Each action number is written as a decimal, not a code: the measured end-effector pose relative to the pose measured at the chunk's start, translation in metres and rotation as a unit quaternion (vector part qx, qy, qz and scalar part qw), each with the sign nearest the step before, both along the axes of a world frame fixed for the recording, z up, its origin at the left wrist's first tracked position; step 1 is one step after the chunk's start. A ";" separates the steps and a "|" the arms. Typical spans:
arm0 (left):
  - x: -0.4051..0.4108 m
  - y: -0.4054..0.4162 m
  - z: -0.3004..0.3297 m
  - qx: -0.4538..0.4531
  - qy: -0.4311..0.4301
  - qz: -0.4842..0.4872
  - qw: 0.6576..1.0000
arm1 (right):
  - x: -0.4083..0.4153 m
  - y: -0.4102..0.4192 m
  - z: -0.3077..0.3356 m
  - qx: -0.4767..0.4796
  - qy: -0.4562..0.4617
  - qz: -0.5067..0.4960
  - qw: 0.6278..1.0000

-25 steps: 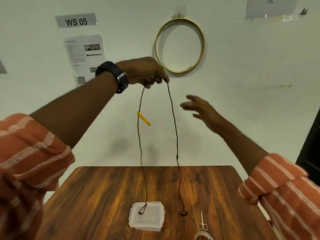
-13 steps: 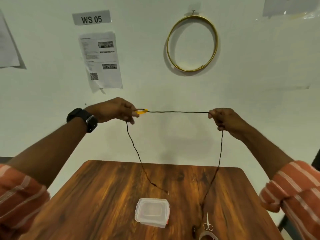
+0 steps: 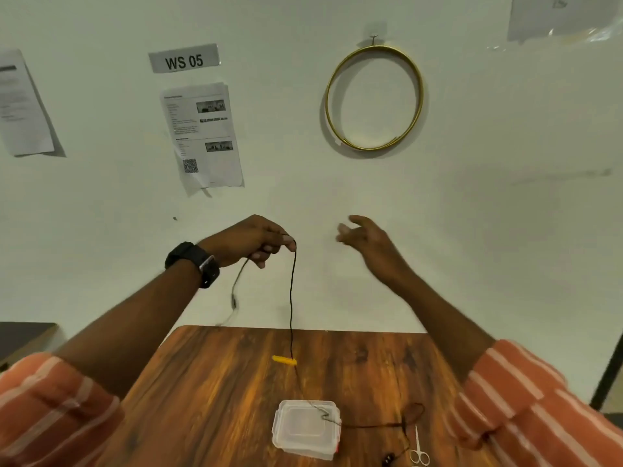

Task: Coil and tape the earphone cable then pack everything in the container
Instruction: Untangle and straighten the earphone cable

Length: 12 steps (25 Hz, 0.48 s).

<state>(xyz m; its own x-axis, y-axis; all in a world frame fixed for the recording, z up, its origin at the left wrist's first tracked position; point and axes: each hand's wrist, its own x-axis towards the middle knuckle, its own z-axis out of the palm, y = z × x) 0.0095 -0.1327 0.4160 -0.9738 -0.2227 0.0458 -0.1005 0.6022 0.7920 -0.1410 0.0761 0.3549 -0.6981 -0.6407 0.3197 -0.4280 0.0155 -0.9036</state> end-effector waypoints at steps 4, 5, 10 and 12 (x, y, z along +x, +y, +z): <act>-0.006 0.014 0.002 0.056 0.014 -0.019 0.998 | 0.046 -0.035 0.015 0.015 -0.076 0.202 0.976; -0.002 0.013 0.001 0.082 0.018 -0.024 0.996 | 0.044 -0.036 0.013 0.000 -0.059 0.205 0.977; 0.028 0.009 -0.036 0.211 0.052 -0.080 0.973 | 0.008 -0.018 0.028 -0.109 -0.030 0.089 0.990; 0.037 0.015 -0.060 0.261 0.074 -0.091 0.958 | -0.006 -0.009 0.041 -0.121 -0.025 0.061 0.990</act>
